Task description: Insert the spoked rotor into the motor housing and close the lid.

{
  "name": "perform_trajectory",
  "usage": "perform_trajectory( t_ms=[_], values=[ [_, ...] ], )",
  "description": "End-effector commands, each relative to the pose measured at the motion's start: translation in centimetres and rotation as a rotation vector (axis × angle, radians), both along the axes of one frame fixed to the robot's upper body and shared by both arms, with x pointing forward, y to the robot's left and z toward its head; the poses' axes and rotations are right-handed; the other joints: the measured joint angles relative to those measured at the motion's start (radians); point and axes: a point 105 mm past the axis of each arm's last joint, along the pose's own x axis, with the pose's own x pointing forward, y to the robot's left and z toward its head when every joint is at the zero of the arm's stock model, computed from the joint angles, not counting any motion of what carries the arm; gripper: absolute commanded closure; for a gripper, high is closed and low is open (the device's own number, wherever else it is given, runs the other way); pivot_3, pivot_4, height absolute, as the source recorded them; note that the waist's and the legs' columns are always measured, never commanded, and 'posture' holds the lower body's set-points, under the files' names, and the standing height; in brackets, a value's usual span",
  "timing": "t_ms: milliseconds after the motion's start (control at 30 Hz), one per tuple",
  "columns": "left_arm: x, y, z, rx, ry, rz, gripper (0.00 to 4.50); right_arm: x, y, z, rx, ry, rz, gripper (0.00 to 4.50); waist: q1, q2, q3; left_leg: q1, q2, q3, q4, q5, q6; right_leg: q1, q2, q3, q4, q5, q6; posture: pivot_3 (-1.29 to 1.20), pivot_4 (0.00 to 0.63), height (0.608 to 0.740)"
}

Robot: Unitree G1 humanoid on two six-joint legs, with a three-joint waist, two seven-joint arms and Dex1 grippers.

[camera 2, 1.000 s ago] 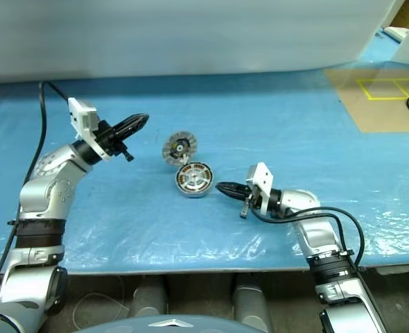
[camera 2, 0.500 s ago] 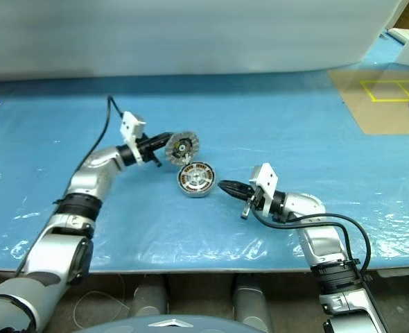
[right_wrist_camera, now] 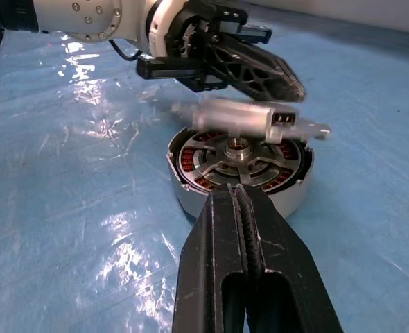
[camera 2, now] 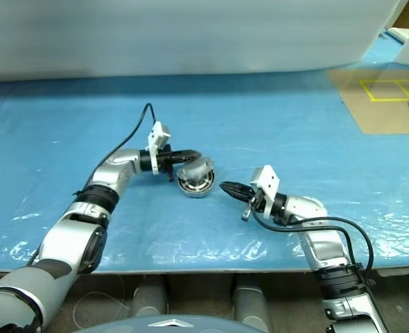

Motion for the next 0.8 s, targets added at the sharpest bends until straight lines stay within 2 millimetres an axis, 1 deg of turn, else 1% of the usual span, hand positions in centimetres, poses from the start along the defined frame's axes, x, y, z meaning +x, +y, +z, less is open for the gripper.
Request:
perform_trajectory(
  t_ms=[33,133,233,267,367,433,533,667,800],
  values=[
    [-1.1,0.3,-0.7,0.074,-0.008,-0.071,4.48,0.1,-0.6,1.3,0.011,-0.047,-0.014,4.5,0.001,0.0,0.0,0.0,0.0,0.0,0.0,0.0,0.0,0.0,0.0,0.0,0.0,0.0,0.0,0.0,0.15,0.74],
    [-1.6,0.4,-1.3,0.137,-0.033,-0.102,4.48,0.3,-0.7,1.4,0.006,-0.05,-0.017,4.5,0.002,0.0,0.0,0.001,0.0,0.0,0.0,0.0,0.0,0.001,0.0,0.0,0.0,0.0,0.0,0.0,0.15,0.74],
    [-1.7,0.5,-1.8,0.183,-0.07,-0.098,4.48,0.6,-0.4,1.5,0.001,-0.057,-0.016,4.5,0.004,0.0,0.0,0.002,-0.001,0.0,0.0,0.0,0.0,0.002,-0.001,0.0,0.0,0.0,0.0,0.0,0.15,0.74],
    [-1.6,0.5,-1.6,0.172,-0.086,-0.08,4.48,0.7,-0.1,1.7,0.011,-0.056,-0.016,4.5,0.004,0.0,0.0,0.002,-0.001,0.0,0.0,0.0,0.0,0.003,-0.001,0.0,0.0,0.0,0.0,0.0,0.15,0.74],
    [-1.5,0.5,-0.1,0.055,-0.11,-0.039,4.48,0.8,0.7,2.2,0.048,-0.049,-0.008,4.5,0.003,0.0,0.0,0.004,-0.001,0.0,0.0,0.0,0.0,0.004,-0.001,0.0,0.0,0.0,0.0,0.0,0.15,0.74],
    [-2.0,0.8,0.8,-0.022,-0.138,-0.023,4.48,1.0,1.5,2.6,0.067,-0.043,0.008,4.5,0.0,0.0,0.0,0.004,-0.001,0.0,0.0,0.0,0.0,0.004,-0.001,0.0,0.0,0.0,0.0,0.0,0.15,0.74],
    [-2.5,1.5,1.5,-0.085,-0.162,0.014,4.5,1.2,2.2,3.0,0.079,-0.041,0.03,3.91,-0.002,0.0,0.0,0.002,0.0,0.0,0.0,0.0,0.0,0.002,-0.001,0.0,0.0,0.0,0.0,0.0,0.15,0.74],
    [-3.4,2.8,1.4,-0.099,-0.185,0.071,4.5,1.5,3.6,3.7,0.096,-0.038,0.071,2.59,-0.004,0.0,0.0,0.002,0.0,0.0,-0.001,0.0,0.0,-0.001,0.0,-0.001,0.0,0.0,0.0,0.0,0.15,0.74],
    [-5.0,4.0,1.3,-0.112,-0.189,0.121,4.5,2.7,5.1,4.2,0.091,-0.026,0.08,1.3,-0.009,0.0,0.0,0.002,0.001,0.001,-0.001,0.0,0.0,-0.002,0.0,-0.001,0.0,0.0,0.0,0.0,0.15,0.74]
  ],
)
